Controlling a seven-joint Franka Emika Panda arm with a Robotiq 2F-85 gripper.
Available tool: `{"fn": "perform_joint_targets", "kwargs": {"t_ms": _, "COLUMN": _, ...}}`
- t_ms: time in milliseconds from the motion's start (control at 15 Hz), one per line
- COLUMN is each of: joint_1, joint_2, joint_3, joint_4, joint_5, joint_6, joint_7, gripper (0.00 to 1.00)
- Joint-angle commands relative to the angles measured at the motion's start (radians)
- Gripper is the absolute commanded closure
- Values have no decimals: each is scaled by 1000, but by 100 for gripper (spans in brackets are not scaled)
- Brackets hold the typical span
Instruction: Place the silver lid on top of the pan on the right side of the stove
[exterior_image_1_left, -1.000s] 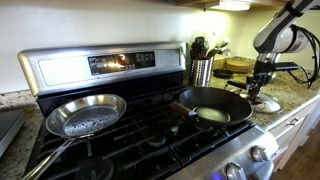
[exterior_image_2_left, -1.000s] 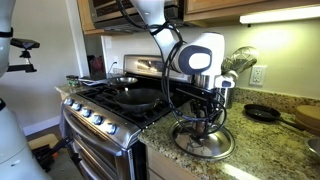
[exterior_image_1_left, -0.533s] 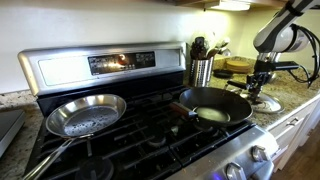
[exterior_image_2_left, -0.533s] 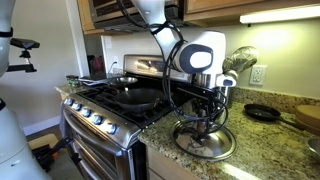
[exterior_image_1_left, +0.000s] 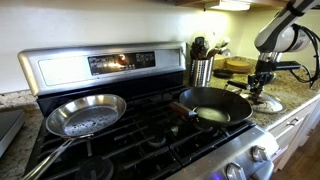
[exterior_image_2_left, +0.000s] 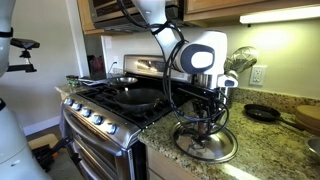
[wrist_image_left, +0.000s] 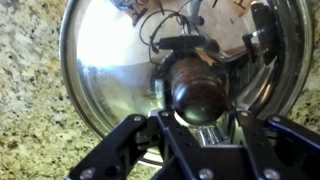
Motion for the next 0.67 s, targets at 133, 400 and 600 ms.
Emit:
{"fn": "perform_joint_targets", "kwargs": {"t_ms": 133, "joint_1": 11, "joint_2": -2, "joint_3": -13, "joint_4": 17, "joint_5": -38, "joint_6": -27, "joint_7": 46, "gripper": 24}}
{"fn": "perform_joint_targets", "kwargs": {"t_ms": 400, "joint_1": 22, "joint_2": -12, "joint_3": -24, "joint_4": 14, "joint_5": -69, "joint_6": -39, "joint_7": 73, "gripper": 2}}
{"fn": "perform_joint_targets", "kwargs": {"t_ms": 600, "joint_1": 30, "joint_2": -2, "joint_3": -36, "joint_4": 26, "joint_5": -93, "joint_6": -78, "joint_7": 112, "gripper": 0}}
